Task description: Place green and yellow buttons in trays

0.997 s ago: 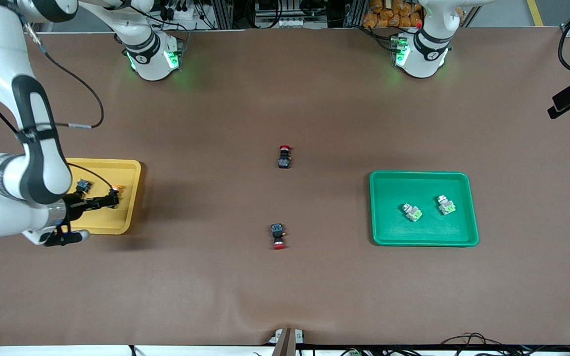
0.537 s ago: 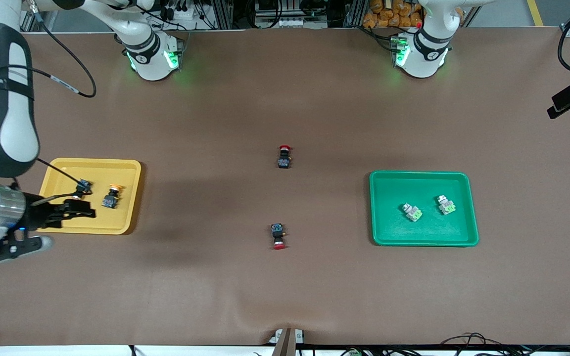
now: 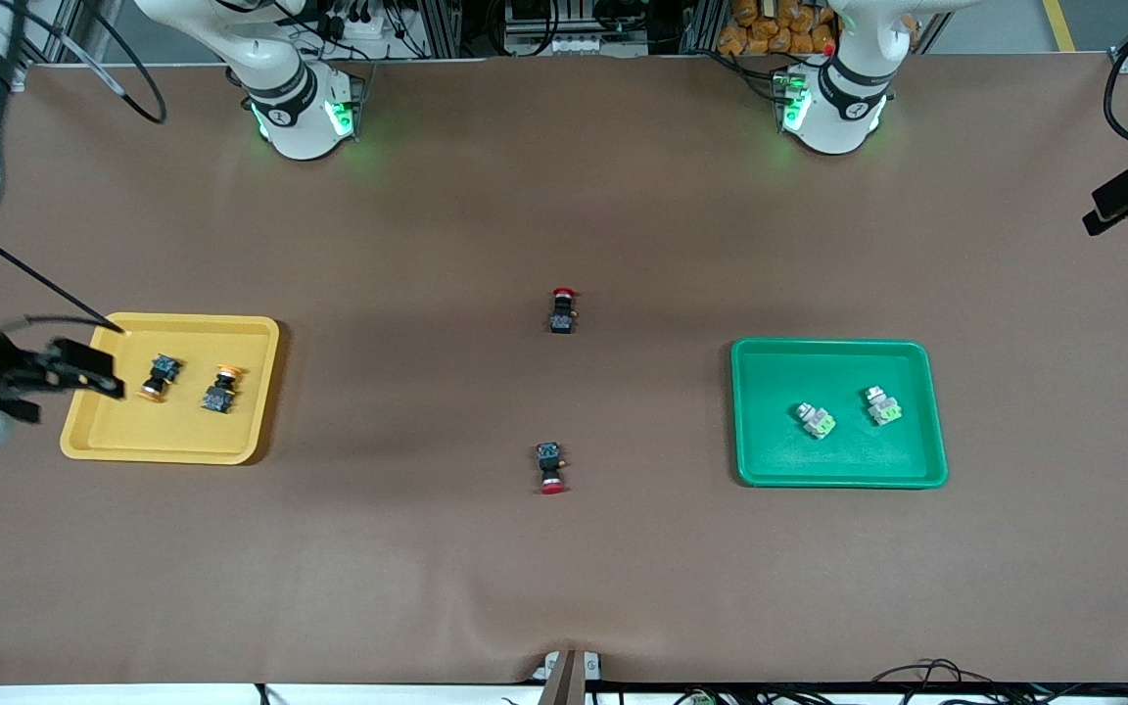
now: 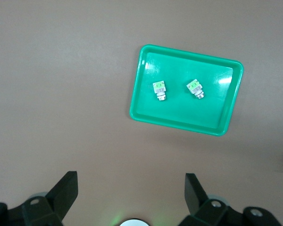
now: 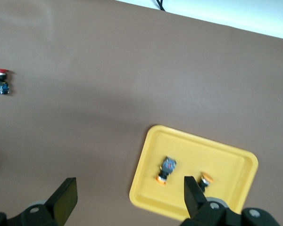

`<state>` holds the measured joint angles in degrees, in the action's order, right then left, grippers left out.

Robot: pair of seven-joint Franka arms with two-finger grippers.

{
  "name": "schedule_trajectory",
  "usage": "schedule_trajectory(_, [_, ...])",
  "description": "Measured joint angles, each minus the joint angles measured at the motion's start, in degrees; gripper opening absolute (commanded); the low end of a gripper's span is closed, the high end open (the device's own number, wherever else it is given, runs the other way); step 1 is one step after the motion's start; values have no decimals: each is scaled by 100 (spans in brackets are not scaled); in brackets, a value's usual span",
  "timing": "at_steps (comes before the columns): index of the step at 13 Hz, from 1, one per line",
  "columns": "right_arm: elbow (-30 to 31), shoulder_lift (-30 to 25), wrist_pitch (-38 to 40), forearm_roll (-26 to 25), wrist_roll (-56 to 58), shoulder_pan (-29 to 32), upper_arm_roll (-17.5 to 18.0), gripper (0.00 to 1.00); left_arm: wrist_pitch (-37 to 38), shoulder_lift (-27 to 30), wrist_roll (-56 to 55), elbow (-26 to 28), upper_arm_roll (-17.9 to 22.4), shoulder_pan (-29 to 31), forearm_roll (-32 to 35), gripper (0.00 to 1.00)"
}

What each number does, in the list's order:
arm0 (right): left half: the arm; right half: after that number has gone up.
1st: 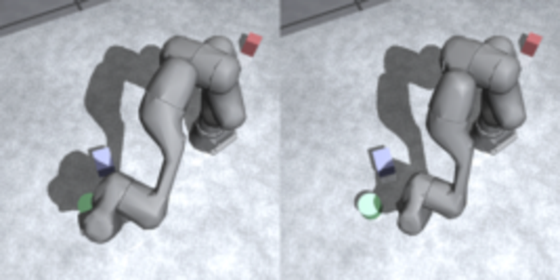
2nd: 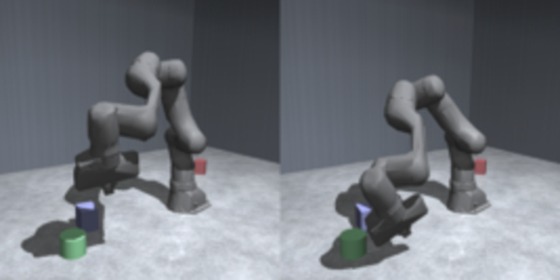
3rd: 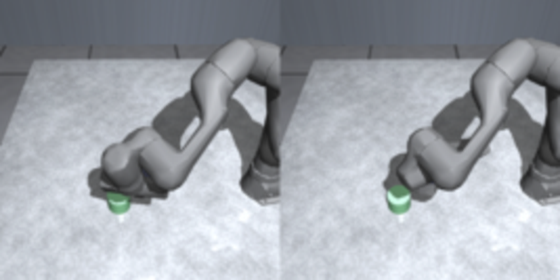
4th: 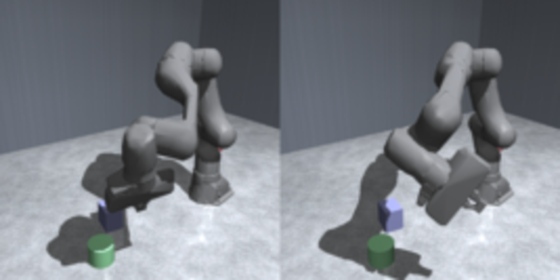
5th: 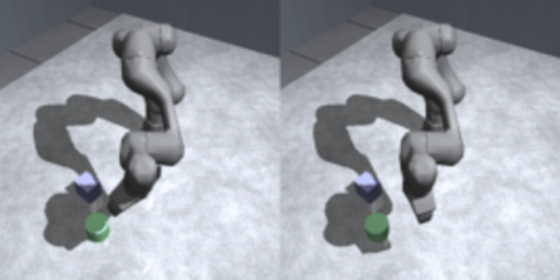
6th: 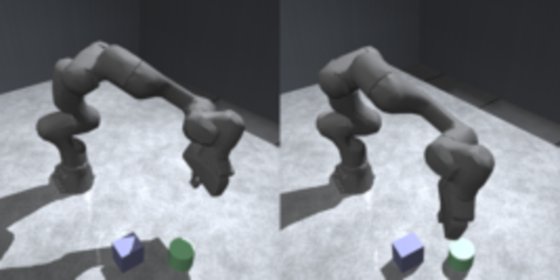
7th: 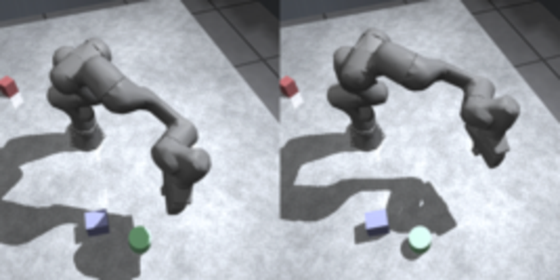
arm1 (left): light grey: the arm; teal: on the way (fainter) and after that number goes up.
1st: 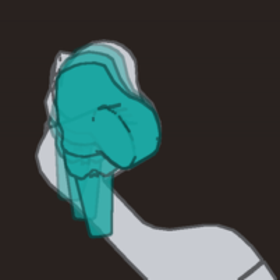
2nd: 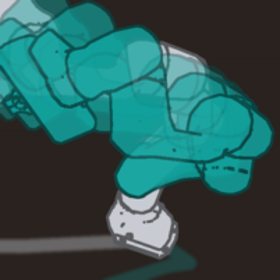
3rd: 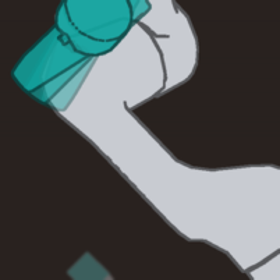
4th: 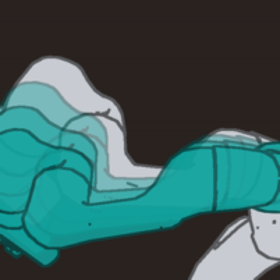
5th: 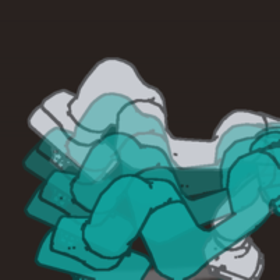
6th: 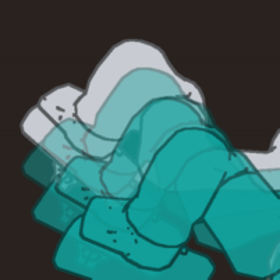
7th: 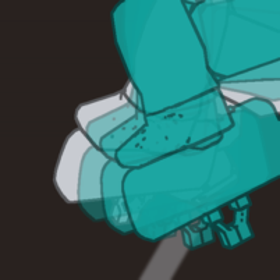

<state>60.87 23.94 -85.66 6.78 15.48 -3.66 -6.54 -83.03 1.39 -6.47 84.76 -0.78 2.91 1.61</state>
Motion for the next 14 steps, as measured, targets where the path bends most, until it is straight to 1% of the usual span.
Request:
schedule_trajectory(4, [-57,-603,1023,-13,-1399,34,25,100,0,0,0,2,-1,-1,0,100])
schedule_trajectory(6, [13,-819,1215,-156,-1599,114,134,100,0,0,0,8,-2,-1,0,100])
schedule_trajectory(7, [170,-951,1158,-227,-1602,153,150,100,0,0,0,13,-3,-2,0,100])
schedule_trajectory(8, [461,-1119,930,-265,-1602,186,155,100,0,0,0,18,-4,-2,0,100])
schedule_trajectory(11, [1722,-1775,276,-421,-1602,237,325,100,0,0,0,38,-10,-11,0,100])
schedule_trajectory(12, [2024,-1955,203,-489,-1605,237,382,100,0,-1,0,41,-12,-14,0,100])
schedule_trajectory(14, [2332,-2169,173,-651,-1569,237,474,100,0,-2,0,44,-12,-15,0,100])
